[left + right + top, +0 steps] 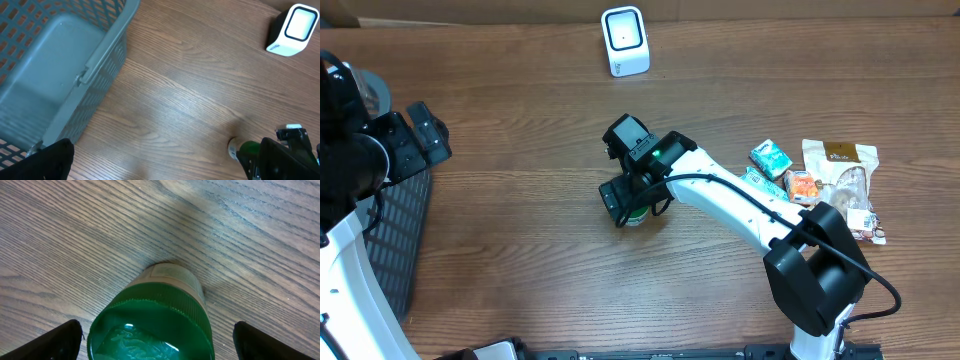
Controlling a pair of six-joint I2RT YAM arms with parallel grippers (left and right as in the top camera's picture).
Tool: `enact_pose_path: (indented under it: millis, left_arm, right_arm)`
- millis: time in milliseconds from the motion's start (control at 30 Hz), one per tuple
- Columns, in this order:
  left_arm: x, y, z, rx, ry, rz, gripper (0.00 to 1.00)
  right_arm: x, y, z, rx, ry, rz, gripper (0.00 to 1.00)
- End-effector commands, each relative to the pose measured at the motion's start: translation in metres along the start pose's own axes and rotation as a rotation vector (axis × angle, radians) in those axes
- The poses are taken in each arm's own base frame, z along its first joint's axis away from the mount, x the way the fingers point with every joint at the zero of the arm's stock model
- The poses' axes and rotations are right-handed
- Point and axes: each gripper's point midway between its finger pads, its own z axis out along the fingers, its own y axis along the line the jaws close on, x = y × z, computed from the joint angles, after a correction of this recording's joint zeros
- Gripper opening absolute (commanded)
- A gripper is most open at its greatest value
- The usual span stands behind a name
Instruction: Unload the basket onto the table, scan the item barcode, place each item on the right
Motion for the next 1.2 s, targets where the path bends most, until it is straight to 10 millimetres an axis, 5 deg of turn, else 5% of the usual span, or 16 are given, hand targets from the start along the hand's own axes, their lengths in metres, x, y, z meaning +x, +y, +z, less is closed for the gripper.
enact_pose_path:
  millis: [0, 533, 1033, 1167]
  left_arm:
    - [-0.001, 0.0, 0.0, 0.003, -0.003, 0.016, 1.0]
    - [-0.001, 0.0, 0.0, 0.003, -0.003, 0.016, 1.0]
    - [-0.001, 0.0, 0.0, 0.003, -0.003, 0.016, 1.0]
    - [-0.001, 0.0, 0.0, 0.003, -0.003, 0.016, 1.0]
  right_arm:
    - [0.001, 0.003, 0.0, -0.01, 0.001, -0.011, 0.97]
    - [0.0, 0.003, 0.0, -0.011, -0.003, -0.035, 0.98]
    - [0.008, -0.001, 0.021, -0.003, 0.05, -0.032, 0.96]
    - [0.009, -0.001, 0.02, -0.001, 0.054, -0.031, 0.88]
